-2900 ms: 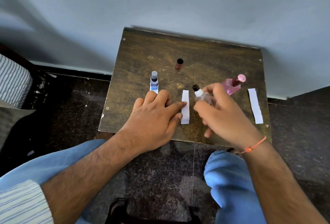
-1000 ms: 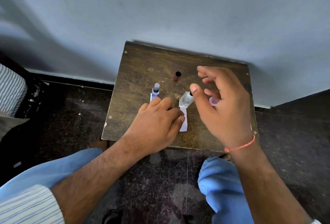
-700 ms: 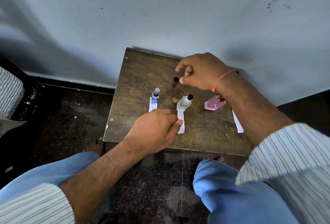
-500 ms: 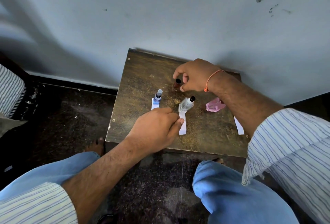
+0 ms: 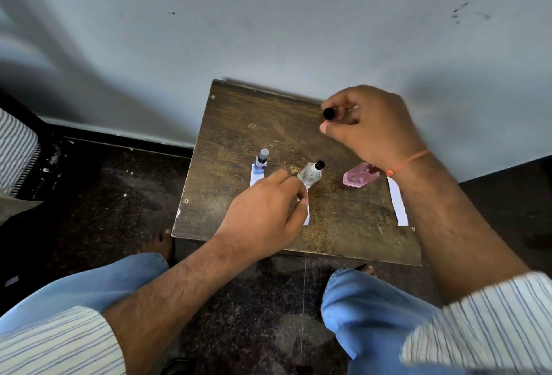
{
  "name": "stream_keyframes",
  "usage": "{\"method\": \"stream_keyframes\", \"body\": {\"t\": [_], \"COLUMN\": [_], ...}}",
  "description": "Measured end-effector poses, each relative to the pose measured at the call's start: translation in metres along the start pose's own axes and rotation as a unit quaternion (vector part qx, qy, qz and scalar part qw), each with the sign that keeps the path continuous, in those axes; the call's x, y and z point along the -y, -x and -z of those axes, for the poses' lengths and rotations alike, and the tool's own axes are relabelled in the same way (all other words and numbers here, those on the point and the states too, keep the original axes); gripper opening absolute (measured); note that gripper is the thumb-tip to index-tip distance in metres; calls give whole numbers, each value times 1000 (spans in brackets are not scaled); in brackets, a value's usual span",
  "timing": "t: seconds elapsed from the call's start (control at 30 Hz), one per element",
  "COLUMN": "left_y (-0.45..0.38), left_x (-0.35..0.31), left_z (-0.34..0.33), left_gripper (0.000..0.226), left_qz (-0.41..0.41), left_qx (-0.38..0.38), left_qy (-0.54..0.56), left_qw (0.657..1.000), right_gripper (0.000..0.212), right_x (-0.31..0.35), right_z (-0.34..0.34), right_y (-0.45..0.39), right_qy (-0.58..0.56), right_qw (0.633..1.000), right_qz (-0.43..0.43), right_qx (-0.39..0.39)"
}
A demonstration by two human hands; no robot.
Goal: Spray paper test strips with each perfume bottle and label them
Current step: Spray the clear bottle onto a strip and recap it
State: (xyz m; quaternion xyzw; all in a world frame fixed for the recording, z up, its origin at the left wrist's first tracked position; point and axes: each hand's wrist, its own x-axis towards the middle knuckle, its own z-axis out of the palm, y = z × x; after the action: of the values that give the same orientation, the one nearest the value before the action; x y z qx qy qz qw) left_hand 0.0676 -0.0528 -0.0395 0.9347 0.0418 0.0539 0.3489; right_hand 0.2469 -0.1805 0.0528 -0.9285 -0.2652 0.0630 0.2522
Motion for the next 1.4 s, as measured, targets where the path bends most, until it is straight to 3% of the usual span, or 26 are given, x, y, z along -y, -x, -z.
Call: {"method": "stream_keyframes", "body": {"t": [0.1, 0.2, 0.37, 0.67, 0.97, 1.17, 1.4], "left_y": [-1, -5, -7, -10, -18, -25, -30], "left_x": [-6, -6, -6, -6, -3, 3, 7], "left_z": [-3, -9, -20, -38, -49, -55, -57], "left_gripper": [13, 27, 41, 49, 65, 50, 39], "left_qz": [7, 15, 26, 25, 77, 107, 110], "left_qx": [-50, -92, -70, -66, -63, -53, -47], "left_qy": [45, 98, 151, 152, 197, 209, 228], "left_qw": [998, 991, 986, 986, 975, 971, 966], "right_gripper": [24, 27, 32, 45, 23, 30, 34], "right_x": [5, 5, -17, -37, -44, -46, -45], "right_z": [12, 6, -17, -36, -28, -35, -40], "right_y": [42, 74, 90, 88, 87, 80, 77], "right_qy": [-86, -132, -114, -26, -51, -86, -49], "right_qw": [992, 985, 985, 990, 994, 992, 993], "right_qz": [-22, -24, 33, 117, 88, 77, 103], "right_qx": [-89, -109, -128, -67, -38, -47, -31]}}
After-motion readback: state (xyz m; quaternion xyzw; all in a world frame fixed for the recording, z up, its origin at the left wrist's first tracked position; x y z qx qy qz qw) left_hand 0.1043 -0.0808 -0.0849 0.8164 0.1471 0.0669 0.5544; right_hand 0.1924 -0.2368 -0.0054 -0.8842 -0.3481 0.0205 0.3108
